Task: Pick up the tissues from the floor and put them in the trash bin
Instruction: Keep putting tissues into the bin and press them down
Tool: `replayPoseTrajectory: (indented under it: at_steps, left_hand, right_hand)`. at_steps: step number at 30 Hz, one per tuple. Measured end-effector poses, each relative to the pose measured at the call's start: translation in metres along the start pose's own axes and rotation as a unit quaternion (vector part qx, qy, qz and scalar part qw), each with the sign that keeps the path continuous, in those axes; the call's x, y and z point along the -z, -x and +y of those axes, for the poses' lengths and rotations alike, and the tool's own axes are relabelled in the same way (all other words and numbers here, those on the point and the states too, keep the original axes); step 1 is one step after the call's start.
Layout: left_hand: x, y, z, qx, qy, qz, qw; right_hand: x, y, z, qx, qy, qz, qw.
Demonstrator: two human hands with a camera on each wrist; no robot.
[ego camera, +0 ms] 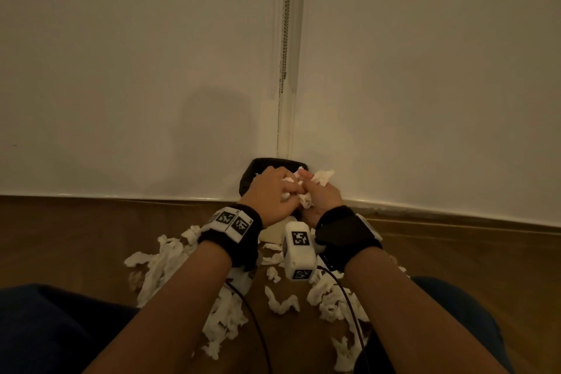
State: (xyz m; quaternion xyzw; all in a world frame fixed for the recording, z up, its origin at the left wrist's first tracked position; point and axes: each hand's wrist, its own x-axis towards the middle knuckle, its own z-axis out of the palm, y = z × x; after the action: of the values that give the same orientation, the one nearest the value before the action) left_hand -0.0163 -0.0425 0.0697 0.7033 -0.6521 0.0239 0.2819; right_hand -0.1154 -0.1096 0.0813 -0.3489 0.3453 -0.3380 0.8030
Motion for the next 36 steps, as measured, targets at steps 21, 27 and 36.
replayPoseTrajectory:
  at_steps: [21, 27, 36]
  left_hand:
    - [-0.001, 0.003, -0.007, 0.179, 0.152, 0.083, 0.969]
    - [-0.003, 0.004, -0.008, 0.217, 0.299, 0.111, 0.923]
    - [0.002, -0.002, -0.012, 0.308, 0.603, 0.174, 0.715]
  right_hand:
    - [0.004, -0.003, -0.016, 0.002, 0.029, 0.022, 0.999]
    - [-0.005, 0.001, -0.017, 0.040, -0.005, 0.055, 0.998]
    - [-0.002, -0.004, -0.023, 0.079, 0.122, 0.021, 0.989]
